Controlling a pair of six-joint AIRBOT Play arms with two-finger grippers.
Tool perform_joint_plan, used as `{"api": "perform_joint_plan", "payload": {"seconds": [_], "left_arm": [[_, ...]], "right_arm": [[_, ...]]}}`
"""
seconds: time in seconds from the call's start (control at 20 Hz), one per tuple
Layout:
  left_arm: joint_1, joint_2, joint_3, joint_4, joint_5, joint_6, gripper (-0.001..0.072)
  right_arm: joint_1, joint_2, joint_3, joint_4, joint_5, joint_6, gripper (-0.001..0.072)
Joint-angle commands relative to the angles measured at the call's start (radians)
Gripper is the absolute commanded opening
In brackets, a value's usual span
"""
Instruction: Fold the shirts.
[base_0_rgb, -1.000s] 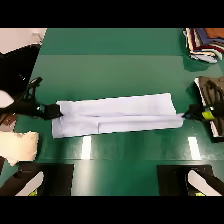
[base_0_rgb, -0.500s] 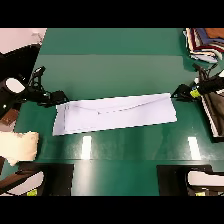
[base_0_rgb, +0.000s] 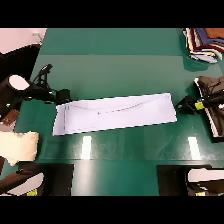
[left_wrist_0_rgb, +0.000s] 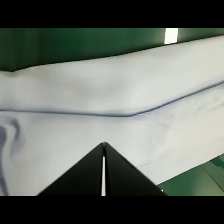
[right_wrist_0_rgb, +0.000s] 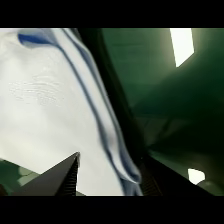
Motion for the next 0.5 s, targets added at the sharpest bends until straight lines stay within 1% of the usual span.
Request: {"api": "perform_joint_plan", "payload": {"seconds": [0.0, 0.05, 0.1, 0.15, 0.2, 0.35, 0.45], "left_arm": [[-0.119, -0.002, 0.002, -0.019, 0.119, -0.050, 0.0022], [-0.151, -0.010, 0.002, -0.021, 0.148, -0.050, 0.0022], [-0.178, -0.027, 0.003, -0.027, 0.169, -0.052, 0.0022], [-0.200, -0.054, 0.008, -0.035, 0.181, -0.070, 0.0022], [-0.222, -0.087, 0.022, -0.055, 0.182, -0.073, 0.0022], [-0.299, -0.211, 0.100, -0.096, 0.187, -0.072, 0.0022], [-0.360, -0.304, 0.174, -0.097, 0.187, -0.072, 0.0022]], "right_arm": [[0.044, -0.075, -0.019, 0.163, -0.012, -0.088, 0.0449], [0.075, -0.086, -0.010, 0.168, -0.018, -0.094, 0.0427], [0.101, -0.093, 0.006, 0.157, -0.018, -0.105, 0.0272], [0.118, -0.092, 0.020, 0.160, -0.015, -0.124, 0.0068], [0.128, -0.082, 0.039, 0.162, -0.010, -0.130, 0.0018], [0.133, -0.012, 0.115, 0.168, 0.043, -0.130, 0.0018], [0.145, 0.058, 0.173, 0.202, 0.084, -0.117, 0.0018]]}}
